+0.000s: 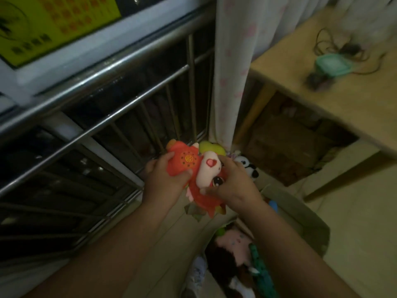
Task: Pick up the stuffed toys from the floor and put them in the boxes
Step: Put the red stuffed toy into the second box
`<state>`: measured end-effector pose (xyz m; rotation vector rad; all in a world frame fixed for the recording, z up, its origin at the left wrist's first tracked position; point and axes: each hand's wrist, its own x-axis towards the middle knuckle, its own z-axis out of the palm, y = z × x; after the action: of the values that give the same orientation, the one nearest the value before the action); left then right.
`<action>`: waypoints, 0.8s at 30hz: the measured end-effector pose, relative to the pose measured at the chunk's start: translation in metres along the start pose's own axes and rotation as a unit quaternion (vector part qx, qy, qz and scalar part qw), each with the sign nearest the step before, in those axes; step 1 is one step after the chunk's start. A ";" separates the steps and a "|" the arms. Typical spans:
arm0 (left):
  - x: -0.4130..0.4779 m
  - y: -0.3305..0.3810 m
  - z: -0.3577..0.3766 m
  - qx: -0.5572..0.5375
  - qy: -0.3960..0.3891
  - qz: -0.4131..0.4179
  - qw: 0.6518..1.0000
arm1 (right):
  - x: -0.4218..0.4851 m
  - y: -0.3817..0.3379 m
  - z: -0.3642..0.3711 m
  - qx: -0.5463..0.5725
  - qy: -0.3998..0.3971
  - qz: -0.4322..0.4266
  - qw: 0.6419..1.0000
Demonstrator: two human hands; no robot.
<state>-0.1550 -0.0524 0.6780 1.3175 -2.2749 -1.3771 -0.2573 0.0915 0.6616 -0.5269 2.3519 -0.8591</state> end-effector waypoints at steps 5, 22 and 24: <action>-0.060 0.023 -0.018 -0.009 0.017 0.023 1.000 | -0.065 -0.011 -0.023 0.002 0.026 -0.017 1.000; -0.229 0.112 0.061 -0.036 -0.033 0.067 0.997 | -0.227 0.072 -0.157 0.017 0.082 0.009 0.996; -0.239 0.136 0.089 -0.035 -0.035 0.075 0.996 | -0.227 0.097 -0.187 0.017 0.093 0.001 0.996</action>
<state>-0.1420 0.2093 0.8005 1.0705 -2.2930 -1.4585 -0.2201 0.3666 0.7991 -0.4467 2.4995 -0.9831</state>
